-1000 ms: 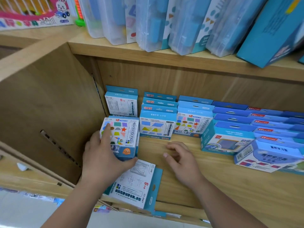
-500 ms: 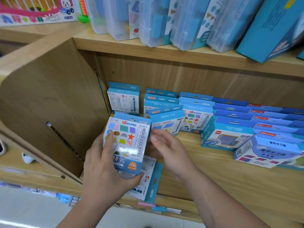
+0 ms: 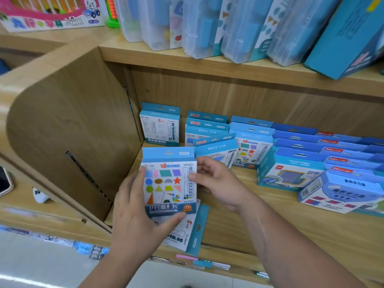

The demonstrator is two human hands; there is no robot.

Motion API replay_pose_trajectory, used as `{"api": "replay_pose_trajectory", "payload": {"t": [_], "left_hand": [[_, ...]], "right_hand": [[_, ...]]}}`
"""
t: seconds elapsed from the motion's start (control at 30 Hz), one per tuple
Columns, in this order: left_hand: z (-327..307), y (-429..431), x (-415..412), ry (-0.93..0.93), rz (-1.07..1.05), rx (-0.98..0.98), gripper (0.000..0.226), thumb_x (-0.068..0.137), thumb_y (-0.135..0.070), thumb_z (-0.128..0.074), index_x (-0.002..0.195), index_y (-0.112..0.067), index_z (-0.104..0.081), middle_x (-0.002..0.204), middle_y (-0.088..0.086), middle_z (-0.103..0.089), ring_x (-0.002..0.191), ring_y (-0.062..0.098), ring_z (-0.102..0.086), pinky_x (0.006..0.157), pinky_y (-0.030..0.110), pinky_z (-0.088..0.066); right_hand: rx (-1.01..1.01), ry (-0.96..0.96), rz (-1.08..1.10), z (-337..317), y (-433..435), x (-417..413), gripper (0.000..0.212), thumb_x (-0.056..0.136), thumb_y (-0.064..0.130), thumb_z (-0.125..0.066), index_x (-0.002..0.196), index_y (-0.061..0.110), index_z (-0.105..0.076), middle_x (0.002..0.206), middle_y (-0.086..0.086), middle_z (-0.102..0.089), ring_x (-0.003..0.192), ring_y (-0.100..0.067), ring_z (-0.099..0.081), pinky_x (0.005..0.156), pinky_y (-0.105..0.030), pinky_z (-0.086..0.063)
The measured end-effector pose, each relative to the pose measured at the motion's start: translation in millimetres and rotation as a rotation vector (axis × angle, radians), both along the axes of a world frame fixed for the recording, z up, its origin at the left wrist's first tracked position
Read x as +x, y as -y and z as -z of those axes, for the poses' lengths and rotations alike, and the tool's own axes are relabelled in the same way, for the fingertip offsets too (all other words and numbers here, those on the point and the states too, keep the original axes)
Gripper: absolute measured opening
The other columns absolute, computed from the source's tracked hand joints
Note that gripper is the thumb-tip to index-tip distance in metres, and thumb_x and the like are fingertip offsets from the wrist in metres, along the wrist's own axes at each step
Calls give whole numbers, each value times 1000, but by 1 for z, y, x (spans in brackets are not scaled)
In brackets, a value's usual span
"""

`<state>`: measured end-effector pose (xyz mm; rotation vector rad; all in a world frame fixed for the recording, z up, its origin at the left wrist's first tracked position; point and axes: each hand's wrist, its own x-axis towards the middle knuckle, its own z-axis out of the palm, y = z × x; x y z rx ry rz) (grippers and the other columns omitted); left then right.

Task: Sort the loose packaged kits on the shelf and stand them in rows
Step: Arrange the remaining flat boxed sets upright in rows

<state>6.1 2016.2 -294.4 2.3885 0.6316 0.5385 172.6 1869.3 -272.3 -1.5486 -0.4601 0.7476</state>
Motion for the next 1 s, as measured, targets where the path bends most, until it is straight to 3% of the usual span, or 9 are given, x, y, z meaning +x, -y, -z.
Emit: {"api": "replay_pose_trajectory", "payload": {"t": [0.13,0.23,0.3,0.37,0.43,0.57,0.67,0.8,1.0], "left_hand": [[-13,-10,0,196,45,-158,76,83,-77,-41,149,-45,-22,133,-34,-35,123,5,-47,93,40,-46],[-20,-11,16,199,71,-212,55,93,-64,-41,144,-48,-32,131,-27,-46,116,-1,-50,88,39,-52],[-25,-7,35,141,106,-203,59,91,-60,-49,145,-39,-37,131,-17,-46,111,-2,-51,82,32,-54],[-30,0,57,87,151,-187,67,87,-49,-64,146,-38,-35,132,-17,-43,108,-3,-50,79,25,-50],[-34,6,81,43,183,-128,77,83,-40,-75,148,-37,-32,134,-15,-43,111,4,-50,88,33,-52],[-33,14,124,8,227,-99,84,77,-39,-82,146,-37,-34,139,-9,-46,120,15,-52,96,44,-53],[-33,16,143,-14,276,-49,71,78,-34,-82,139,-33,-46,126,-2,-59,113,17,-58,92,37,-53],[-36,5,150,-29,304,-23,51,80,-29,-82,124,-31,-57,109,-1,-67,97,17,-62,81,33,-54],[-44,-23,152,-42,297,85,56,80,-26,-82,130,-21,-58,122,0,-58,111,21,-57,95,40,-51]], "right_hand": [[-56,-8,-38,-8,39,5,26,95,10,-64,117,21,-61,121,3,-69,111,-18,-68,92,-47,-54],[-42,-38,31,-12,73,7,30,94,6,-61,121,18,-57,124,3,-69,113,-18,-68,88,-41,-57],[-47,-23,83,-14,92,7,30,94,8,-63,122,18,-56,121,6,-70,109,-14,-68,78,-31,-58],[-78,37,143,-17,109,8,32,93,13,-67,122,20,-56,123,4,-70,113,-18,-66,83,-39,-56],[-98,78,205,-22,123,7,33,96,8,-64,125,23,-54,124,3,-69,117,-21,-65,92,-49,-56],[-124,158,298,-34,139,4,37,95,-8,-57,119,20,-56,117,2,-72,110,-19,-70,85,-43,-60],[-180,215,364,-39,147,4,29,92,-6,-63,110,16,-58,111,-2,-72,99,-19,-73,83,-44,-62],[-348,375,377,-40,150,6,24,91,11,-71,106,22,-56,103,10,-72,91,-15,-74,85,-55,-56],[-432,496,339,-51,134,13,38,87,4,-66,115,29,-56,94,27,-67,78,-3,-68,71,-29,-55]]}}
